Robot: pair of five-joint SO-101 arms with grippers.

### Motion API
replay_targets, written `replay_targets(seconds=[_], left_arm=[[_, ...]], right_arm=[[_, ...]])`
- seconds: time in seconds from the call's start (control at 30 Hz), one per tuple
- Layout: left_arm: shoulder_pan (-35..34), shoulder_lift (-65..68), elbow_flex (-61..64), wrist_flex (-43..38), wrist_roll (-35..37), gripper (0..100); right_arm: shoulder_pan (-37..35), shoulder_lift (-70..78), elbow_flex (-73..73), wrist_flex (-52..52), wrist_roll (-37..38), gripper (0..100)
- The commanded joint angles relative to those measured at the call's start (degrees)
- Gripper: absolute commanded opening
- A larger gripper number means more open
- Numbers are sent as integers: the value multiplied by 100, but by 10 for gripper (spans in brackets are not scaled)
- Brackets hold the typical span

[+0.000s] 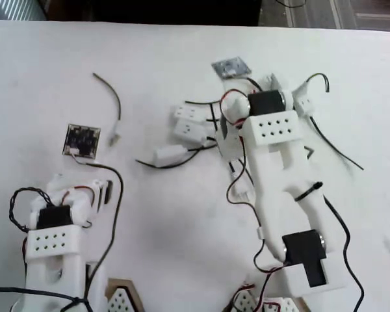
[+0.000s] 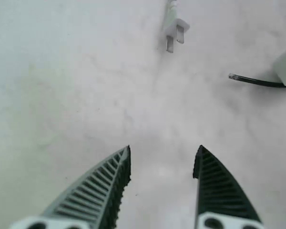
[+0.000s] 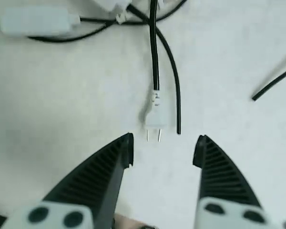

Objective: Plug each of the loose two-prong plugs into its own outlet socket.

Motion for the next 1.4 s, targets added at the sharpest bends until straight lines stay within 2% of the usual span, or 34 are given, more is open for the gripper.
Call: replay_targets(seconds=[0.0, 0.13, 0.27, 0.5, 0.7, 0.87, 0.97, 1.37], left_arm=[[4, -119, -44, -105, -70, 221], [4, -119, -44, -105, -70, 221], [4, -119, -44, -105, -70, 221], [4, -119, -44, -105, -70, 221], [4, -119, -44, -105, -79, 221], [4, -119, -44, -105, -79, 221], [4, -119, -44, -105, -79, 221], [4, -119, -44, -105, -79, 221]], right_arm=[[-22, 75, 1011, -453, 536, 195], [-127, 233, 1908, -1288, 668, 195], [-145, 558, 2171, -1719, 677, 194], [-163, 989, 2163, -1736, 844, 194], [-180, 725, 2110, -1701, 818, 194], [-532, 312, 2268, -1525, 800, 194], [-646, 259, 2391, -1596, 545, 194], [-84, 1191, 2391, -1982, 501, 194]])
